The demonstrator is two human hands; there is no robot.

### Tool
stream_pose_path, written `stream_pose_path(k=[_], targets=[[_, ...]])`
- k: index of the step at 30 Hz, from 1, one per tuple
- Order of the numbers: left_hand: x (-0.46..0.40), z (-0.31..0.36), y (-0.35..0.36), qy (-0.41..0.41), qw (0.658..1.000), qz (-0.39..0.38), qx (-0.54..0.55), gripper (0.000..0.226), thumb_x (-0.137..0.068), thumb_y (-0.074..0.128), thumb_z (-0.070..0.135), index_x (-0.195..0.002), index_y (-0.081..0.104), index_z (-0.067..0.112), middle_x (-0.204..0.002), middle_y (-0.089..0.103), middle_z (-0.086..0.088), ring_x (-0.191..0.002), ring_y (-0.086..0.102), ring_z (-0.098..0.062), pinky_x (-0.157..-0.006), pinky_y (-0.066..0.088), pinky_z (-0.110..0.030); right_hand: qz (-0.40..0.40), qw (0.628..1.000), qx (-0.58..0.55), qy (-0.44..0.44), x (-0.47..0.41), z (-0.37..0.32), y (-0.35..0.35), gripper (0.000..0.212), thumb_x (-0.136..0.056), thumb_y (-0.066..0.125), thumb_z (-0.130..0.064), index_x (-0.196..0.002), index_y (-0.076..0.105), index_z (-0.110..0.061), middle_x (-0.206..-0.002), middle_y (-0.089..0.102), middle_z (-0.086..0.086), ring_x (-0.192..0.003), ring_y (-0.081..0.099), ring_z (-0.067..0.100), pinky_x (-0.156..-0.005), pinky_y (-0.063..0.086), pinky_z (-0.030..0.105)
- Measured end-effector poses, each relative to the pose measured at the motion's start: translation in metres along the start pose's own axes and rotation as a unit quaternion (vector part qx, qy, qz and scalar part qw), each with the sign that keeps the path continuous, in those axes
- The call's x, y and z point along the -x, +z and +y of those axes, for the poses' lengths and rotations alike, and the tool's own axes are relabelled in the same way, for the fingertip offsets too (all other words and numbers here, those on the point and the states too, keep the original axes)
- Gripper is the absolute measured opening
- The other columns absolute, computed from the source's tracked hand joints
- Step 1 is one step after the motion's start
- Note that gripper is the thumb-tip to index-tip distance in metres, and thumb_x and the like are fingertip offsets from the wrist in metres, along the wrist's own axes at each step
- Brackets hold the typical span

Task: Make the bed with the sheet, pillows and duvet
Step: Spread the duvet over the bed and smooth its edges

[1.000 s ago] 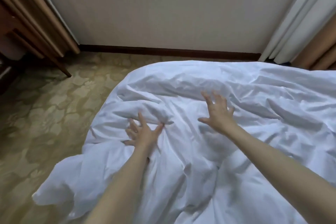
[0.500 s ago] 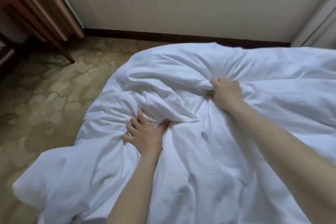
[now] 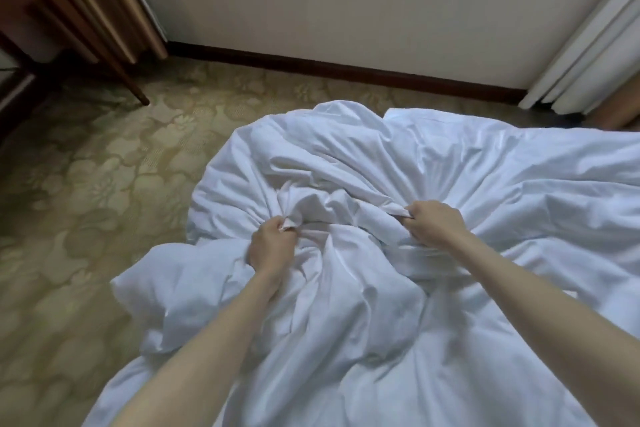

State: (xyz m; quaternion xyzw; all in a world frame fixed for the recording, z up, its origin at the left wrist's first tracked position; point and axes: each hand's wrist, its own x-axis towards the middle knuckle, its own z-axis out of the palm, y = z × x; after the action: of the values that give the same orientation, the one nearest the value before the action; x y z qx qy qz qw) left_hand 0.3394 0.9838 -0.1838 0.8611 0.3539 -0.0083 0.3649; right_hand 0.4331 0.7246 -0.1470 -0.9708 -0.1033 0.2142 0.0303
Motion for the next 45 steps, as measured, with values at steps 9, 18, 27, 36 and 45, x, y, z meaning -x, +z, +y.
stream_pose_path(k=[9,18,27,36,45], targets=[[0.134,0.087,-0.029,-0.012,0.803,-0.246,0.542,0.022,-0.06,0.059,-0.005,-0.067,0.067,0.014,-0.067,0.061,-0.01,-0.061,0.055,-0.022,-0.058,0.045,-0.029,-0.127,0.988,-0.06,0.057,0.121,0.034,0.001,0.041,-0.083,0.049,-0.054,-0.065,0.046,-0.018,-0.072,0.053,0.001,-0.074,0.049,0.024,-0.062,0.034,0.032],[0.153,0.05,-0.026,-0.118,0.83,-0.211,0.502,0.026,-0.08,0.055,-0.004,-0.098,0.071,0.008,-0.09,0.072,-0.011,-0.08,0.066,-0.025,-0.073,0.054,-0.037,0.213,0.918,-0.335,-0.014,0.096,-0.005,-0.008,0.04,-0.081,0.065,-0.015,-0.119,0.056,-0.006,-0.12,0.051,0.01,-0.108,0.053,0.025,-0.091,0.041,0.031],[0.14,-0.034,-0.037,-0.18,0.887,-0.053,0.422,0.054,-0.09,0.057,0.015,-0.136,0.047,0.042,-0.131,0.059,0.004,-0.112,0.061,-0.021,-0.096,0.051,-0.042,-0.068,0.991,-0.114,0.029,0.017,-0.049,-0.017,0.089,-0.092,0.051,-0.044,-0.152,-0.012,-0.024,-0.154,0.025,0.011,-0.136,0.034,0.033,-0.107,0.022,0.058],[0.109,-0.012,-0.039,-0.303,0.85,-0.175,0.393,0.031,-0.094,0.048,0.016,-0.121,0.064,0.013,-0.103,0.071,-0.011,-0.092,0.068,-0.029,-0.072,0.059,-0.038,-0.056,0.996,-0.07,0.029,0.044,-0.033,0.01,0.029,-0.096,0.037,-0.025,-0.116,0.054,-0.014,-0.124,0.057,0.013,-0.112,0.054,0.035,-0.089,0.042,0.041],[0.07,0.111,-0.129,-0.137,0.727,-0.129,0.66,0.032,-0.102,0.031,0.018,-0.091,0.06,0.006,-0.1,0.07,0.006,-0.05,0.062,-0.012,-0.044,0.048,-0.017,0.267,0.861,-0.433,-0.027,0.068,-0.036,-0.134,0.017,-0.079,0.048,-0.006,-0.076,0.059,-0.019,-0.072,0.059,-0.003,-0.073,0.051,0.018,-0.063,0.037,0.031]])
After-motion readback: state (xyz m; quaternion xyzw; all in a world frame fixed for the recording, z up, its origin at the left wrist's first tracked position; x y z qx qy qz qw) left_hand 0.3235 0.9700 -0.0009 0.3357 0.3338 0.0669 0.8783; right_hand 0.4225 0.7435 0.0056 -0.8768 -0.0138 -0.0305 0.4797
